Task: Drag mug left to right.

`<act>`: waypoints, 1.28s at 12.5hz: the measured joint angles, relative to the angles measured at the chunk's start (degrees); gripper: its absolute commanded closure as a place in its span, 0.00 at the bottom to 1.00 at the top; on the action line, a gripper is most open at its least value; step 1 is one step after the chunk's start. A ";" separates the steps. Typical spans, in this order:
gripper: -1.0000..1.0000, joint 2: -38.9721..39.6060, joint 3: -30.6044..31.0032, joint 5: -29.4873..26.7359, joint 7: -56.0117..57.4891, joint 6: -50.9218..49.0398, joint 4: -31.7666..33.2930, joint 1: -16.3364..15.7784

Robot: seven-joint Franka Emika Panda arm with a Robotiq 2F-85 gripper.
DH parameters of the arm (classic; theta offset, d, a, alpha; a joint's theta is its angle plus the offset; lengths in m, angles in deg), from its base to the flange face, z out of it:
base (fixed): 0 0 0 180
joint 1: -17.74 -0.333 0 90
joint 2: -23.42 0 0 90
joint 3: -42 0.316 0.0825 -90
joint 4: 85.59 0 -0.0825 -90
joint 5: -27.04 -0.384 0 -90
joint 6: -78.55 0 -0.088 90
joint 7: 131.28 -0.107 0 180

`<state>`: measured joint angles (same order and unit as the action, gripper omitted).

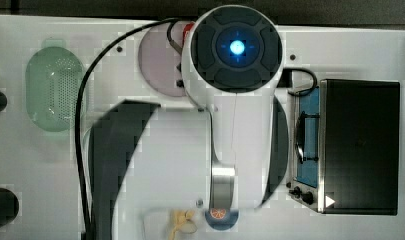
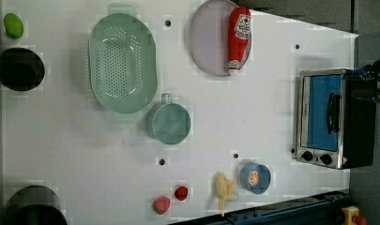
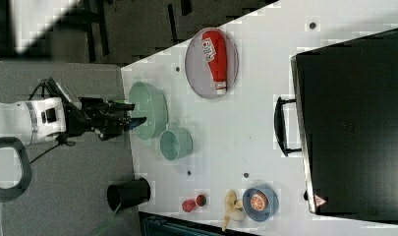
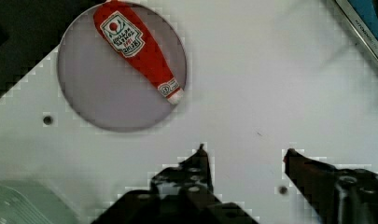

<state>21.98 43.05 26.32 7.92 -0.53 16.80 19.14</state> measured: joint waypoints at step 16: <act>0.00 4.49 27.01 -0.81 0.00 7.91 18.24 2.74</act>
<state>26.48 70.06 25.50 7.93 7.38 35.04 21.88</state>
